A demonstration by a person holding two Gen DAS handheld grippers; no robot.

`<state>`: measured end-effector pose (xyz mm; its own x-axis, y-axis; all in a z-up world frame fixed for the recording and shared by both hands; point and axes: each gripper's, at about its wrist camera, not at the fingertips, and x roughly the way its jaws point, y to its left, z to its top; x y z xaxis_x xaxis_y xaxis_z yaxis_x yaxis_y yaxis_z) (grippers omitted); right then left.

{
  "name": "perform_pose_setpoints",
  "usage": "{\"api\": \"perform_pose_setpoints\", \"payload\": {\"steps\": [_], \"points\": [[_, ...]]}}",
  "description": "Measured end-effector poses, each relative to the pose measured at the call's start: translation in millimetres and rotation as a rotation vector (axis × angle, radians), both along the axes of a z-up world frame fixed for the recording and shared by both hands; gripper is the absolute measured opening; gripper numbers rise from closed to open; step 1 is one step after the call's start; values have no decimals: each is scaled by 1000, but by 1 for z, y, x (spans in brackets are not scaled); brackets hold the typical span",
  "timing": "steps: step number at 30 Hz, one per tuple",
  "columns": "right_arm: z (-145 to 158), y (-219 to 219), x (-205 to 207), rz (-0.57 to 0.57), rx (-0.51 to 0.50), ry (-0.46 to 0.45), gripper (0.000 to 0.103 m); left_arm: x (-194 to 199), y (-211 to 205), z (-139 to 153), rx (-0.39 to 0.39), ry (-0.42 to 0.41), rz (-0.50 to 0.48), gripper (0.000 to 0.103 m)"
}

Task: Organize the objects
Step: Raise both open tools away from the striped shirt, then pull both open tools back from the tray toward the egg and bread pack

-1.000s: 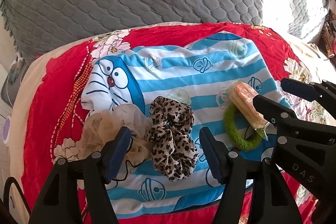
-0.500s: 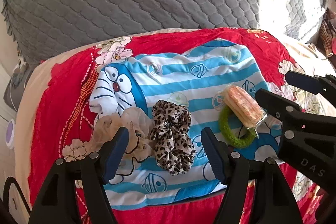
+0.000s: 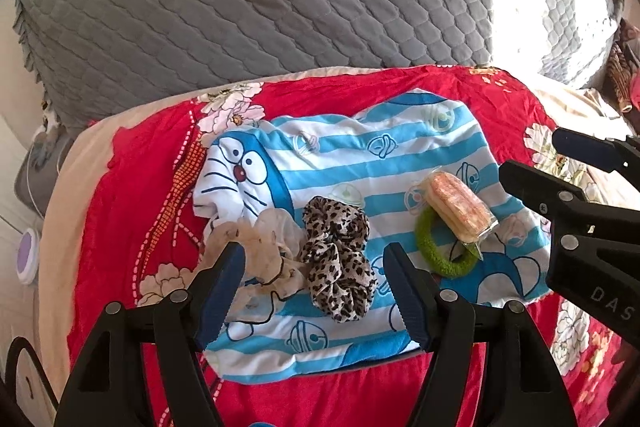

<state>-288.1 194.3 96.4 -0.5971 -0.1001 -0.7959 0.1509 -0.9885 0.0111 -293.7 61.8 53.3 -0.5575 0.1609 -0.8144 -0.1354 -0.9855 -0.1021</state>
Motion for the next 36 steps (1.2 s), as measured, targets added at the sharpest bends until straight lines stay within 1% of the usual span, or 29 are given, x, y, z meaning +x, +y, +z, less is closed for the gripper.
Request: {"api": "perform_pose_setpoints", "payload": {"steps": [3,9,18,29,33,36], "points": [[7,-1,3,2,-1,11,65,3,-3,6,2,8,4,73],[18,-3,7,1,7,28,70,8,-11,18,4,25,17,73],[31,-2,15,-11,16,45,88,17,-22,30,-2,39,27,73],[46,-6,22,-2,11,56,94,28,-33,48,-4,66,37,73],[51,-9,25,8,9,57,98,32,-38,53,-8,71,43,73],[57,-11,28,9,13,64,99,35,-43,59,-12,80,44,74]]}}
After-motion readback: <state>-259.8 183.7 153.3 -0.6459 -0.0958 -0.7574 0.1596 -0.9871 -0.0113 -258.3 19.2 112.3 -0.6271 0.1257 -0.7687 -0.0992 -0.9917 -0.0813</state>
